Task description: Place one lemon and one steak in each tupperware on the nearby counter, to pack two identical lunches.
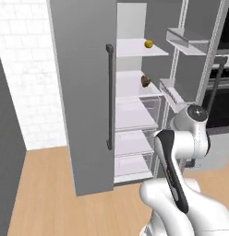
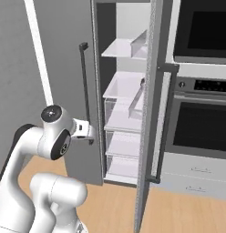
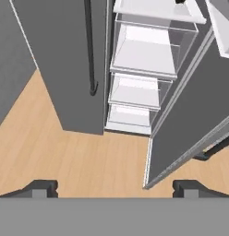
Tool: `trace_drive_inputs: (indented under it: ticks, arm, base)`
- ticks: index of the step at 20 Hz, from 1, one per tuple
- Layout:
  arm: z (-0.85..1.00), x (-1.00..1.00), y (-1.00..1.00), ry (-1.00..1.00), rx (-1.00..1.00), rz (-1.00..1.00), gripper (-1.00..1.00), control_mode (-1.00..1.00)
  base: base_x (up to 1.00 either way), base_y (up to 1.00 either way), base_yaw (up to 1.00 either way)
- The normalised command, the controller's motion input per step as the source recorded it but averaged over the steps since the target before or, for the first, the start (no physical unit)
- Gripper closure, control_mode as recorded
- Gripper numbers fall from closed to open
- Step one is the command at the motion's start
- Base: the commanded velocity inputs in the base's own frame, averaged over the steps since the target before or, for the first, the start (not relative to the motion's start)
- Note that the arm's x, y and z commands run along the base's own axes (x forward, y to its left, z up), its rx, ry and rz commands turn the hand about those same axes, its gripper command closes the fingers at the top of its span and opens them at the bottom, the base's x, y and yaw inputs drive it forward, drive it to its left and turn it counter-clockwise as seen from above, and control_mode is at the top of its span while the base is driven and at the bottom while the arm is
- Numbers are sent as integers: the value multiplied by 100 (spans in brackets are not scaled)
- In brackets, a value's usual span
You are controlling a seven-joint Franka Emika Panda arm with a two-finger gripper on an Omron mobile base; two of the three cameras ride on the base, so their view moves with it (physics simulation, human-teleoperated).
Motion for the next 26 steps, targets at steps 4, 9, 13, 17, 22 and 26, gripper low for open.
trace_drive_inputs:
  ticks: [4,9,13,17,22,26]
  arm:
    - [0,0,0,0,0,0,-100,100]
    - [0,0,0,0,0,0,-100,100]
    - [0,0,0,0,0,0,-100,100]
    - [0,0,0,0,0,0,-100,100]
    - [0,0,0,0,0,0,-100,100]
    - [0,0,0,0,0,0,-100,100]
  base:
    - [96,-1,-11]
    - [100,-4,-11]
    - [67,-8,-16]
    - [30,-19,-25]
    - [39,-12,-22]
    - [57,-13,-21]
